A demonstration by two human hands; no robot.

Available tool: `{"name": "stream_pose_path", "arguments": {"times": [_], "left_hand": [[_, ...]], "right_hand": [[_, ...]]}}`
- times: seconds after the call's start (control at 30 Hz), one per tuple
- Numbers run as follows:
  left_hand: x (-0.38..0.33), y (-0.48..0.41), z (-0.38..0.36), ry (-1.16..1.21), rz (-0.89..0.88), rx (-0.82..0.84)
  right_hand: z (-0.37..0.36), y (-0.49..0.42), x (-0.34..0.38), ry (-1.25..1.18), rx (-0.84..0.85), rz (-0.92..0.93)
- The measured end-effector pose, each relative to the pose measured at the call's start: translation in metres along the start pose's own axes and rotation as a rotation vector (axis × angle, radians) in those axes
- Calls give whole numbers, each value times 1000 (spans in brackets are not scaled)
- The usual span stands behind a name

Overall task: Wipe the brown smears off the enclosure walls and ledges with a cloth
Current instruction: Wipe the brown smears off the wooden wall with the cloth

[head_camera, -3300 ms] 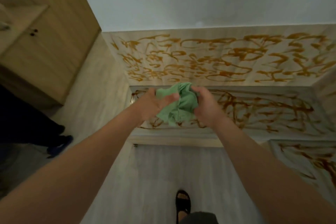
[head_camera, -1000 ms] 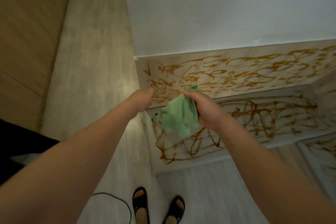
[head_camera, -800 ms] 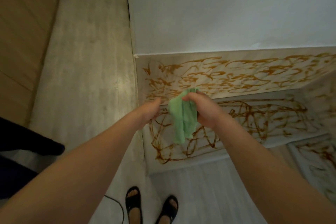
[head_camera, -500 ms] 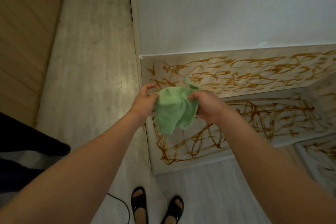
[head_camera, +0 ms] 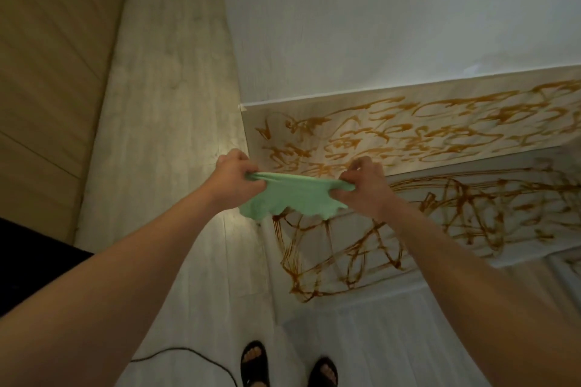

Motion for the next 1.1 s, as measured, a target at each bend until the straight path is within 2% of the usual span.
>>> {"name": "stream_pose_path", "arguments": {"times": [0.1, 0.2, 0.27, 0.33, 0.4, 0.43, 0.5, 0.57, 0.6, 0.67, 0.77, 0.93, 1.0, 1.1], "left_hand": [[11, -20, 3, 322, 69, -54], [4, -31, -6, 658, 94, -22], [-7, -39, -19, 781, 102, 54], [-13, -50, -37, 859, 121, 221], [-13, -64, -47, 945, 122, 319], [-10, -71, -47, 983, 114, 264], [5, -85, -40, 1000, 81, -56], [32, -98, -33, 798, 55, -441], [45, -104, -34, 680, 57, -551], [68, -117, -47, 561, 78, -564], [89, -137, -75, 646, 59, -480], [112, -171, -99, 715, -53, -560], [121, -181, -106, 718, -113, -606], [129, -185, -115, 680, -189, -678]], "right_hand": [[0, -15, -9, -576, -32, -30], [-16, -30, -1, -1143, -62, -207], [-36, -43, 13, -1305, 27, -222], [-65, -56, 29, -1329, 179, -51], [-86, -70, 34, -1197, 111, 71], [-92, -78, 32, -1103, -29, 110], [-96, -92, 26, -975, -327, 161], [-90, -104, 23, -832, -595, 216], [-87, -109, 24, -752, -693, 261], [-83, -123, 37, -592, -777, 399], [-91, -153, 60, -320, -809, 593], [-122, -204, 71, 134, -1104, 649], [-147, -221, 54, 342, -1119, 713], [-179, -235, 16, 491, -1039, 752]]}}
Point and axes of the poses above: each hand's wrist, its own y-axis away from the middle knuckle, its own z-axis out of the back of the hand, x = y × z, the point moved 2 cm from there along -y, towards the middle knuckle, and after that the axes turned 2 degrees about z, right-handed, at the moved point
